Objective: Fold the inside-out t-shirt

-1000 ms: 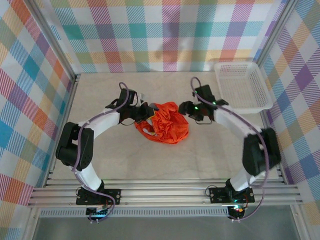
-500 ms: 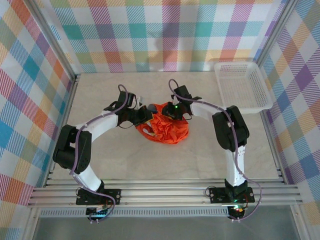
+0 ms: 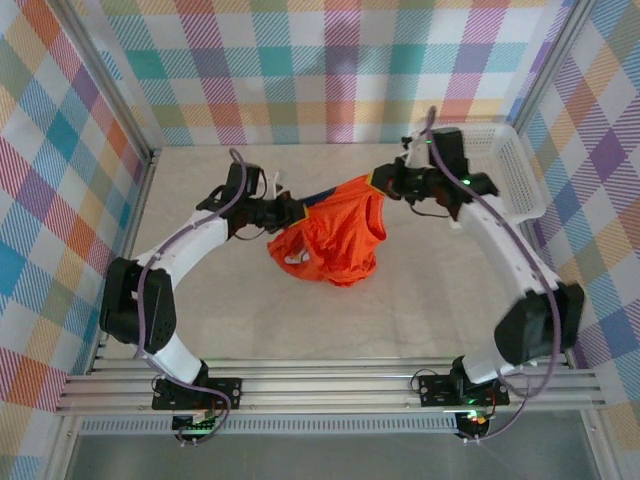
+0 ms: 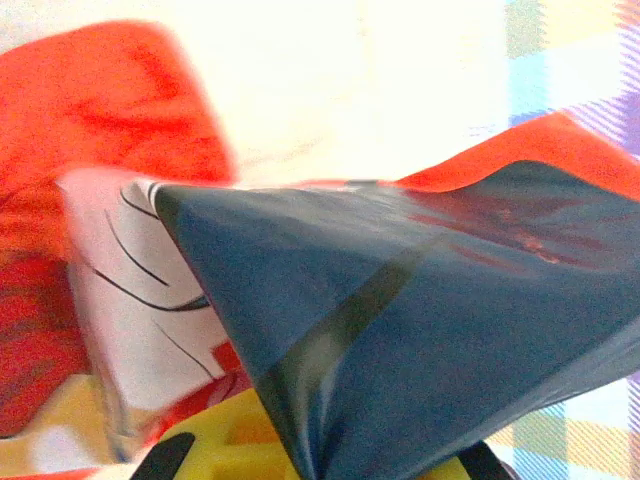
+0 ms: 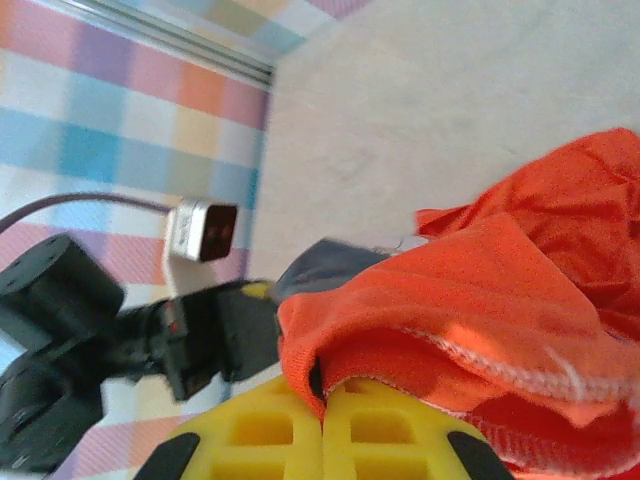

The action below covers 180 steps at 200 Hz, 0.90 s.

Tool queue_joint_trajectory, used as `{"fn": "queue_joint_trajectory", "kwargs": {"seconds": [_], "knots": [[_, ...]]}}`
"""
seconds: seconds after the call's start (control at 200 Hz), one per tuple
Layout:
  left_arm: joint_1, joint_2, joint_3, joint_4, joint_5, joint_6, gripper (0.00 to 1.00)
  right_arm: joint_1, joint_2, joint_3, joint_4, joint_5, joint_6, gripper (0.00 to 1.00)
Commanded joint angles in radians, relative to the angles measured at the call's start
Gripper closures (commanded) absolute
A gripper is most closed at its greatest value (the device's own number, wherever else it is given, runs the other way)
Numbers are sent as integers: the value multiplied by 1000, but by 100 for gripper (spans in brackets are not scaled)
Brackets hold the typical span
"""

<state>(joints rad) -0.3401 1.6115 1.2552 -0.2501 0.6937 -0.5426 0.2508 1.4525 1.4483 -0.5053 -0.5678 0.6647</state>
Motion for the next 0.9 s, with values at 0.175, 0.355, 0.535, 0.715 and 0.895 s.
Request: {"fn": "queue_joint_trajectory", "kwargs": {"seconds": [0.175, 0.355, 0.535, 0.715, 0.895], "knots": [[43, -23, 109, -143, -69, 9, 93, -176, -165, -13, -122, -21, -33, 100], [36, -15, 132, -318, -258, 78, 43, -202, -205, -113, -212, 239, -119, 100], [71, 46, 27, -388, -402, 66, 47, -235, -218, -235, -186, 282, -140, 100], [78, 150, -14, -302, -407, 47, 47, -236, -205, -253, -165, 262, -146, 100], [65, 266, 24, -303, -407, 65, 47, -236, -190, -240, -165, 250, -158, 100]]}}
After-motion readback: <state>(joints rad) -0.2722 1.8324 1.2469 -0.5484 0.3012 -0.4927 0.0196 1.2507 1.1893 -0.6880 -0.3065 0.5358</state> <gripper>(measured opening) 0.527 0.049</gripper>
